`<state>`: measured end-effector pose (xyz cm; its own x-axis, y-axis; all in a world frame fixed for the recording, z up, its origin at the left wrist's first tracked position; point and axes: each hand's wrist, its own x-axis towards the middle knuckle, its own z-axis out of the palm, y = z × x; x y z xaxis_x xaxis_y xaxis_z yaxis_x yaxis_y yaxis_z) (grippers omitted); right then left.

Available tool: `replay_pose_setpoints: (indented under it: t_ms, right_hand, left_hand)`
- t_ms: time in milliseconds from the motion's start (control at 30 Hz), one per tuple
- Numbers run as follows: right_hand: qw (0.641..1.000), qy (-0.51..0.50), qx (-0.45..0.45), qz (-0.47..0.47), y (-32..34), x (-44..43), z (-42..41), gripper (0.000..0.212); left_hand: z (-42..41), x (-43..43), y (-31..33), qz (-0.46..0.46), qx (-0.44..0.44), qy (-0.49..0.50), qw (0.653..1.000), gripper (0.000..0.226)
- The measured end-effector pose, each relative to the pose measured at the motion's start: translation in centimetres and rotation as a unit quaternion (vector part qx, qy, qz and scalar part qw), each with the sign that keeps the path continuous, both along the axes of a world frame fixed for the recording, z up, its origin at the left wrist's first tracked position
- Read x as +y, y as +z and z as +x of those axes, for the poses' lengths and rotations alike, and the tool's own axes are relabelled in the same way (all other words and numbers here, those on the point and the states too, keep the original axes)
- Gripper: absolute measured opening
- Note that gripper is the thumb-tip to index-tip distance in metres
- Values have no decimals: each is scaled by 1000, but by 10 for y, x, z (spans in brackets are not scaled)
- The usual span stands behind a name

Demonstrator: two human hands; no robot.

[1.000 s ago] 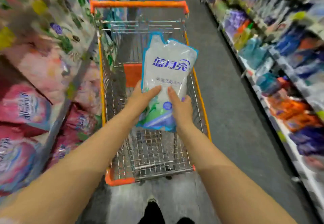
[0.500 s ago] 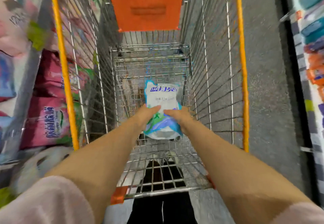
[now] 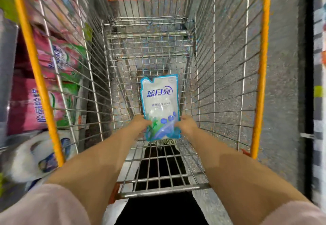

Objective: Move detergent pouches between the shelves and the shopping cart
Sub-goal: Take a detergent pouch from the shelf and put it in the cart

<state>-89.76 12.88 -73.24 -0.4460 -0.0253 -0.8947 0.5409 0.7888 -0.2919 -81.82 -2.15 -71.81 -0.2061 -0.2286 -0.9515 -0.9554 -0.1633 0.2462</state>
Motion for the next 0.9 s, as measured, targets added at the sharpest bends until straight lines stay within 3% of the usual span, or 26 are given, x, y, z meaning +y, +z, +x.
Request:
replay_pose_setpoints:
  t_ms: [100,167,300,633,900]
  right_hand:
    - [1000,-2,4,-4,9,2,-3,20]
    - [999,40,-8,-7,13,0,-3,16]
    - [996,86,-8,-10,19,0,-5,30]
    - [987,151,51,-29,45,35,23,33]
    - [965,155,108,-182,130,45,76,26]
  left_hand:
    - [3,2,10,-4,0,-6,1000,12]
    - [7,4,14,-8,16,-1,1000,12]
    - [18,10,22,-4,30,-2,1000,23]
    - [26,49,57,-34,125,11,992,14]
    - [66,89,150,-213,252,13,944,9]
